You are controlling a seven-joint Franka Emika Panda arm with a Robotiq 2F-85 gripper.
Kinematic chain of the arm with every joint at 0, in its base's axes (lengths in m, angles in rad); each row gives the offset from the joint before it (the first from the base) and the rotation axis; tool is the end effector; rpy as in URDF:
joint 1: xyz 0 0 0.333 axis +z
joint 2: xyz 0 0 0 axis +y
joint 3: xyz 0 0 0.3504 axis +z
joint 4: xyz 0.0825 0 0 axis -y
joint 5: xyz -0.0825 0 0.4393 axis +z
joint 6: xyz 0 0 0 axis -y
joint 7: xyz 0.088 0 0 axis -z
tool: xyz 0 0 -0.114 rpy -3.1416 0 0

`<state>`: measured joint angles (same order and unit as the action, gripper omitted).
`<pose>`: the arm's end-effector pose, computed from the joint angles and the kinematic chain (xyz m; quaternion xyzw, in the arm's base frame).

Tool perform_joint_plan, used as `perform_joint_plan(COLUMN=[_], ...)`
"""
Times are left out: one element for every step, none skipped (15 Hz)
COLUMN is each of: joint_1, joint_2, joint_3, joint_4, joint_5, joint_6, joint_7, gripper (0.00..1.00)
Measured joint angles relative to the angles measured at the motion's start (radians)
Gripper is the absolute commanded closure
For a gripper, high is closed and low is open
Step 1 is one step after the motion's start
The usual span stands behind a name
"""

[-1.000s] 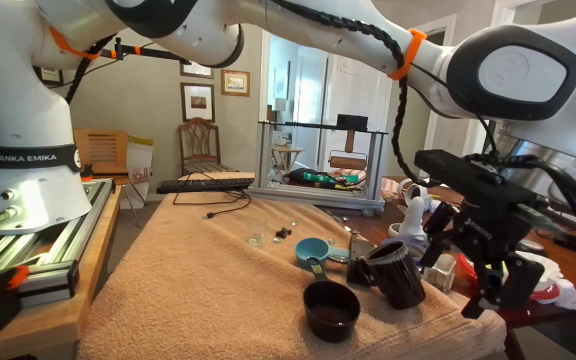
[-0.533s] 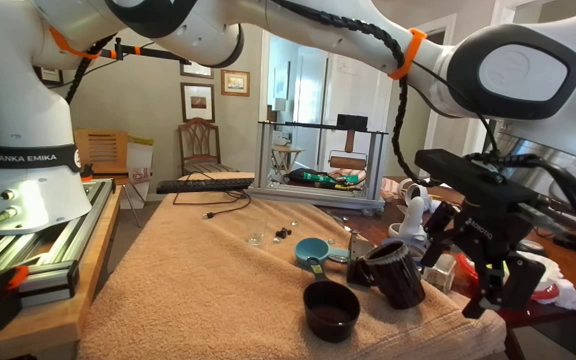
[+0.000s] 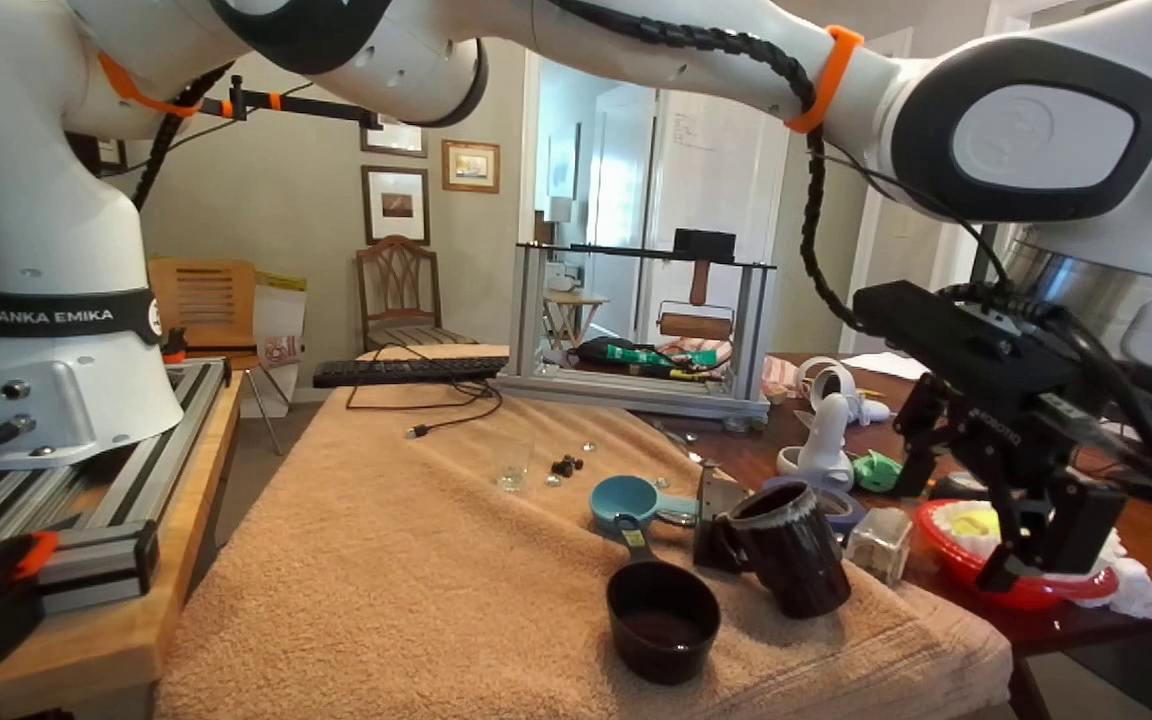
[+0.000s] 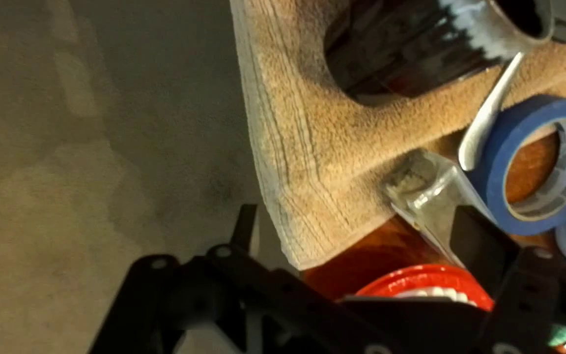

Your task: Pull the upper right corner of the towel backwards.

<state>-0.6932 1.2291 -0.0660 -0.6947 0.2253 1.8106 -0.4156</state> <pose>0.6665 -0.5654 0.1768 -0.9786 0.1827 0.0052 0.0941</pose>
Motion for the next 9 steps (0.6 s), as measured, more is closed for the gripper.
perform_joint_plan(joint_1=[-0.001, -0.001, -0.001, -0.001, -0.001, -0.001, -0.001, -0.001, -0.001], joint_2=[-0.007, -0.017, -0.027, -0.041, -0.058, -0.079, -0.101, -0.123, -0.144], joint_3=[0.006, 0.009, 0.009, 0.009, 0.007, 0.005, 0.002, -0.001, -0.003], joint_4=[-0.004, -0.014, -0.028, -0.049, -0.078, -0.117, -0.158, -0.2, -0.243], joint_5=[0.012, 0.022, 0.03, 0.033, 0.033, 0.033, 0.033, 0.033, 0.033], joint_6=[0.021, 0.044, 0.066, 0.086, 0.105, 0.124, 0.138, 0.155, 0.175], joint_7=[0.004, 0.006, 0.01, 0.012, 0.015, 0.015, 0.015, 0.015, 0.014], gripper=[0.0, 0.0, 0.0, 0.0, 0.0, 0.0, 0.0, 0.0, 0.0])
